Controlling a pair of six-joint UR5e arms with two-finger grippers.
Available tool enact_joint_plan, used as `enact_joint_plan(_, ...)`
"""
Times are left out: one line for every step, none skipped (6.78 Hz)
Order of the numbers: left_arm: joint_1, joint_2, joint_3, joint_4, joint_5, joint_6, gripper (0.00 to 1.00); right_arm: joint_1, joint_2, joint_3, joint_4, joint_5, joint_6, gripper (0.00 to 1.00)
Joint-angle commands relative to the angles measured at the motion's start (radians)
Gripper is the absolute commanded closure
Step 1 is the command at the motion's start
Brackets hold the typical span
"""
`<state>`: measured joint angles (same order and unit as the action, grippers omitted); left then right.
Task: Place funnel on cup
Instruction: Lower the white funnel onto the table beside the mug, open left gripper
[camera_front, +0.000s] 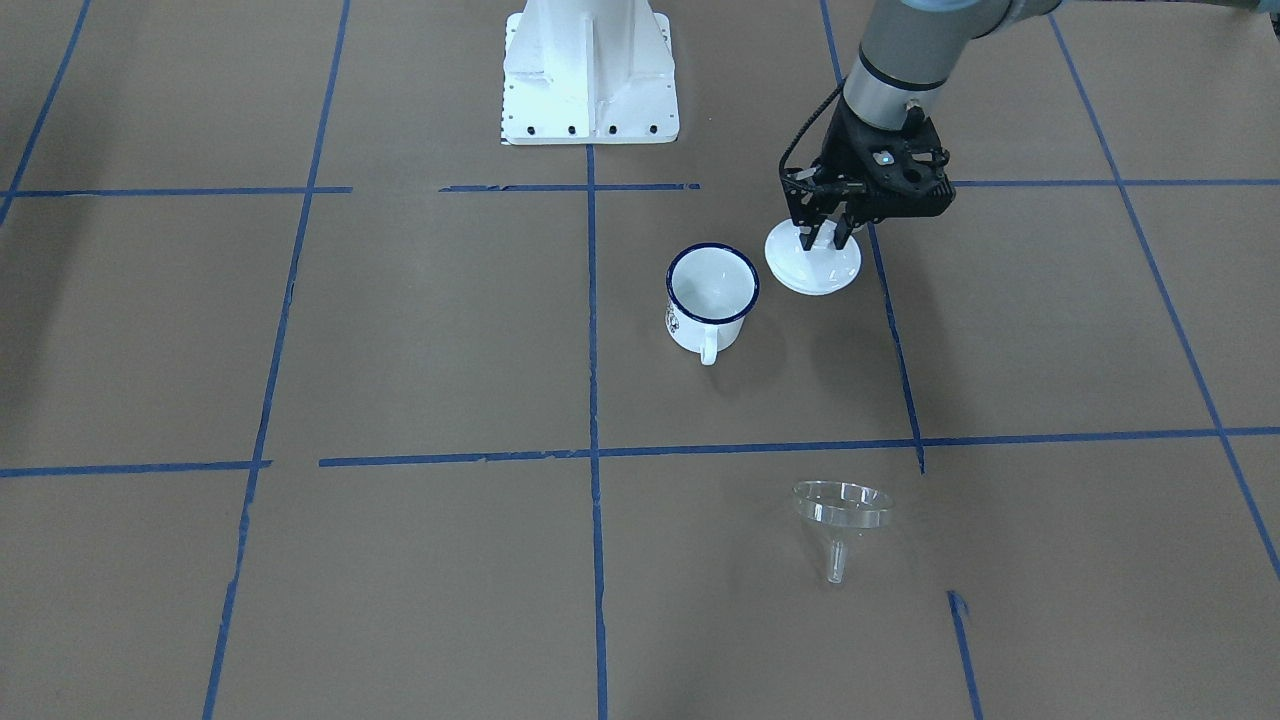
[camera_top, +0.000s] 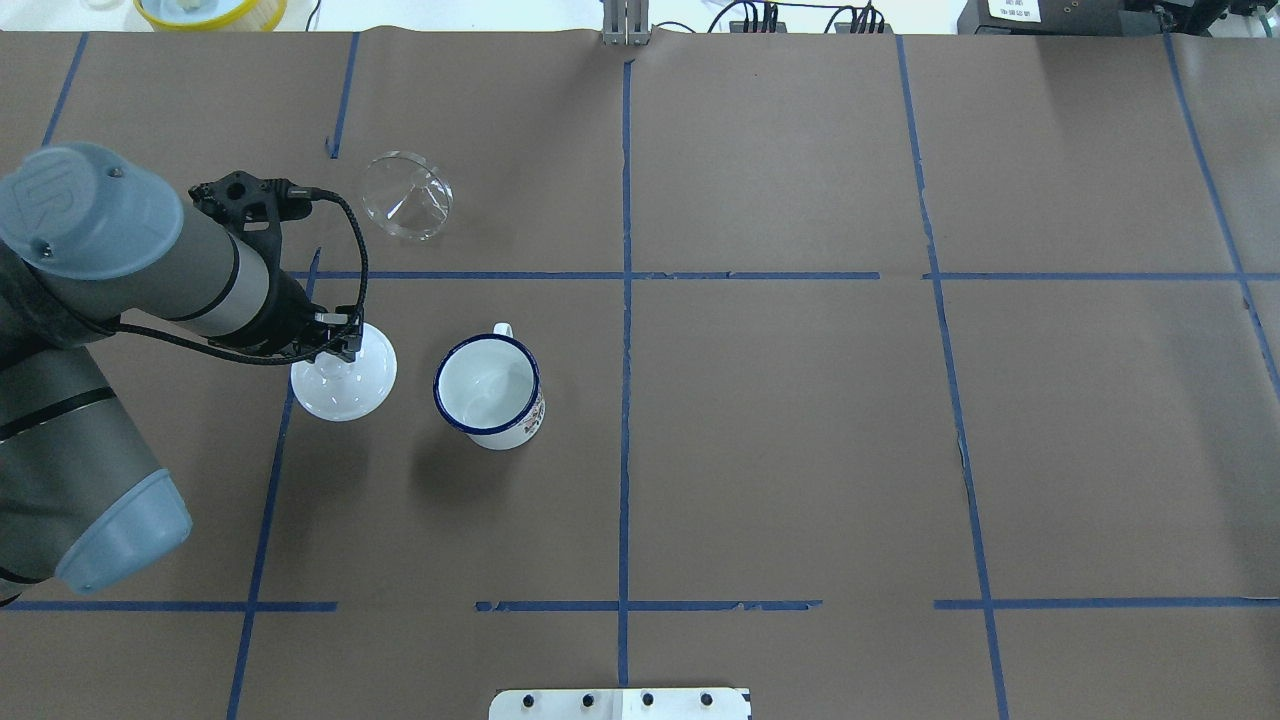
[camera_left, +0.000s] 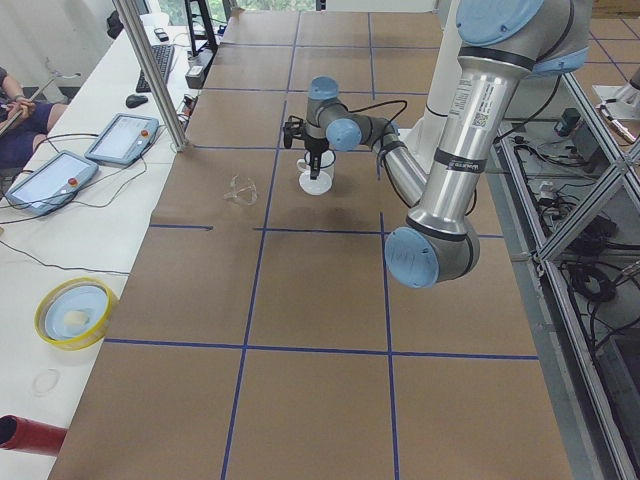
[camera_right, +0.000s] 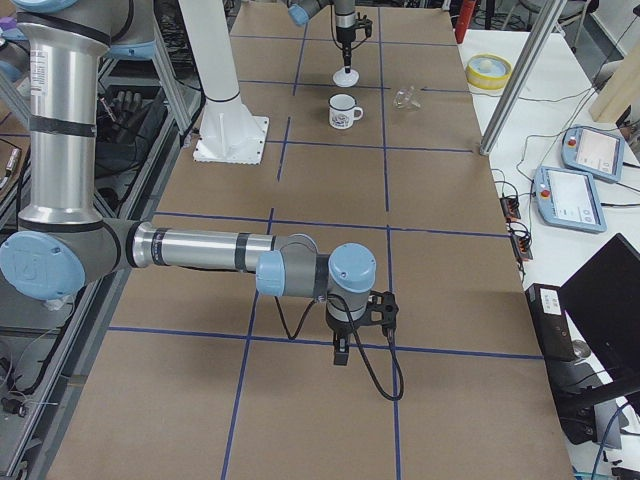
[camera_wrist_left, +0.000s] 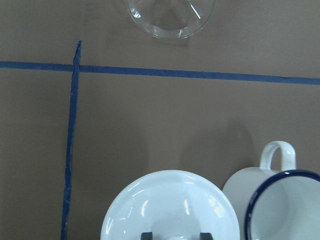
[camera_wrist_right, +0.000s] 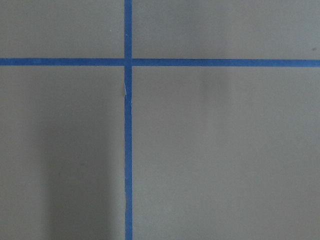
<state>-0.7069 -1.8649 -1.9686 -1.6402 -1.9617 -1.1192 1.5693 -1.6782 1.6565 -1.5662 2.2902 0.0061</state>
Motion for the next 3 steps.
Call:
enact_joint_plan(0.001,0.015,0.144,-0.134,0.001,0.007,1.00,0.000,0.000,0.000,0.000,0.000,0.000,0.00)
enact_joint_plan(0.001,0.016,0.169,-0.162,0.001,0.022,1.00,0.000,0.000,0.000,0.000,0.000,0.000,0.00)
enact_joint_plan(0.001,0.016,0.178,-0.161,0.000,0.076,0.57,0.000,0.000,0.000,0.000,0.000,0.000,0.00)
